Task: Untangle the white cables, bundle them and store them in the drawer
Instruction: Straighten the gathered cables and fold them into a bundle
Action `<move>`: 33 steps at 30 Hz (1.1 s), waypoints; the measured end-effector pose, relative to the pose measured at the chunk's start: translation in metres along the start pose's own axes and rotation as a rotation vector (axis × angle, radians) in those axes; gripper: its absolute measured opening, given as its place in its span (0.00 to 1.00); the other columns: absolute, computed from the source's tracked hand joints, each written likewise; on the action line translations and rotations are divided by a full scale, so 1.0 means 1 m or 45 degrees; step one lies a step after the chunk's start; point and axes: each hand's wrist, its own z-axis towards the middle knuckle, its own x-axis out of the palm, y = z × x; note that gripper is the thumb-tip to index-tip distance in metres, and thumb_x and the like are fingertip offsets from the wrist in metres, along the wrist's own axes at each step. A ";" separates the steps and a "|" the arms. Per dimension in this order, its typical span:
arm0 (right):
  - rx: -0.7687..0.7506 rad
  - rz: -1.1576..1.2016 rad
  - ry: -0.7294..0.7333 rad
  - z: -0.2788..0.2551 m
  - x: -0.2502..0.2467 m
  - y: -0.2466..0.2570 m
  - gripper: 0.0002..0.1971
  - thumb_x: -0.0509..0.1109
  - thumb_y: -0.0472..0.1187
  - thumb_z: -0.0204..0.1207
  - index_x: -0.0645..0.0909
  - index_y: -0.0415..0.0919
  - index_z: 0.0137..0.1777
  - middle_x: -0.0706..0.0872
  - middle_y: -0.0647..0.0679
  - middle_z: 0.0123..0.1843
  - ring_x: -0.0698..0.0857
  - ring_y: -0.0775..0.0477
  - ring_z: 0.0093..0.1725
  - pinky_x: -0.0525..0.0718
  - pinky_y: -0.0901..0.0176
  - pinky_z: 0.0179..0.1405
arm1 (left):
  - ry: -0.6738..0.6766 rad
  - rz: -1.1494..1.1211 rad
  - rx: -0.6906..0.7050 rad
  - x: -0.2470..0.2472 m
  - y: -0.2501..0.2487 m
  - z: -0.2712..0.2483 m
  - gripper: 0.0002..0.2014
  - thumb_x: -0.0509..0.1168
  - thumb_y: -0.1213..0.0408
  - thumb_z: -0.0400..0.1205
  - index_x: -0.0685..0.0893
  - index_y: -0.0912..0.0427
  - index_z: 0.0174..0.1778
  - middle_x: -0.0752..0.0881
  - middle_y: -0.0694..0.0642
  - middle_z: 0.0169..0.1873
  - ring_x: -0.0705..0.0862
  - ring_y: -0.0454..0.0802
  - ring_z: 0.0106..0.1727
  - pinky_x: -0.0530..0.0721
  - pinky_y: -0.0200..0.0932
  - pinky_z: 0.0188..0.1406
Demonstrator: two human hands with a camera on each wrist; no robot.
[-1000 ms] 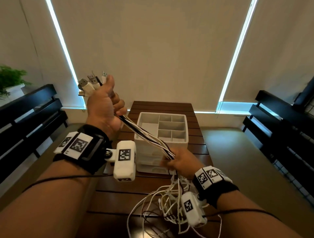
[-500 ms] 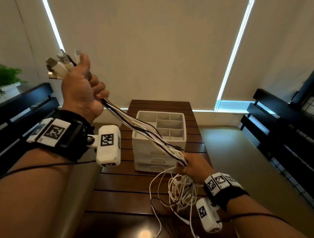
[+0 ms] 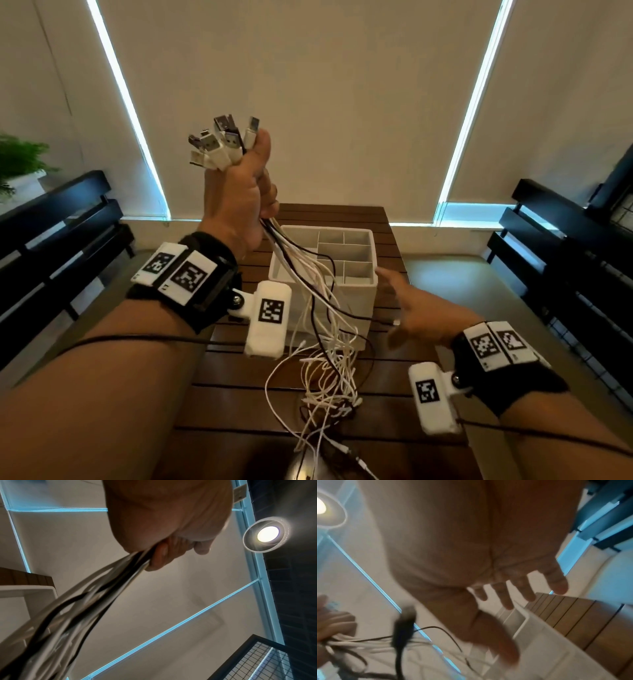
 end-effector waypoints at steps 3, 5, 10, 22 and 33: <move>0.063 0.131 -0.368 0.005 -0.002 -0.002 0.35 0.69 0.26 0.73 0.65 0.47 0.79 0.75 0.46 0.75 0.76 0.48 0.70 0.78 0.64 0.54 | 0.014 0.073 0.030 -0.004 0.001 -0.001 0.21 0.64 0.54 0.85 0.67 0.50 0.26 0.62 0.46 0.16 0.57 0.45 0.18 0.56 0.38 0.20; -0.098 0.396 -0.603 0.008 -0.002 0.008 0.29 0.73 0.31 0.73 0.72 0.48 0.73 0.80 0.49 0.70 0.79 0.53 0.64 0.82 0.64 0.54 | 0.023 0.114 0.042 -0.001 0.006 -0.004 0.21 0.63 0.55 0.86 0.68 0.50 0.26 0.63 0.45 0.15 0.58 0.44 0.16 0.59 0.36 0.18; -0.402 0.300 -0.443 0.025 0.020 0.068 0.47 0.84 0.54 0.59 0.62 0.64 0.77 0.73 0.60 0.75 0.71 0.58 0.72 0.71 0.52 0.71 | 0.101 0.147 0.042 0.022 0.025 -0.016 0.18 0.65 0.57 0.85 0.74 0.48 0.28 0.65 0.45 0.16 0.59 0.44 0.16 0.59 0.37 0.17; -0.292 0.221 -0.405 0.050 0.066 0.033 0.05 0.73 0.45 0.77 0.81 0.49 0.41 0.87 0.48 0.33 0.87 0.55 0.29 0.87 0.60 0.34 | 0.037 -0.170 0.045 0.000 -0.024 -0.018 0.24 0.63 0.50 0.83 0.64 0.52 0.23 0.62 0.46 0.15 0.57 0.43 0.18 0.55 0.38 0.18; -0.247 0.092 -0.267 0.044 0.050 0.009 0.02 0.73 0.48 0.76 0.84 0.55 0.43 0.87 0.48 0.35 0.84 0.51 0.31 0.88 0.50 0.38 | 0.053 0.515 0.150 -0.066 -0.047 0.010 0.18 0.65 0.54 0.83 0.72 0.47 0.26 0.65 0.45 0.16 0.60 0.43 0.15 0.61 0.34 0.16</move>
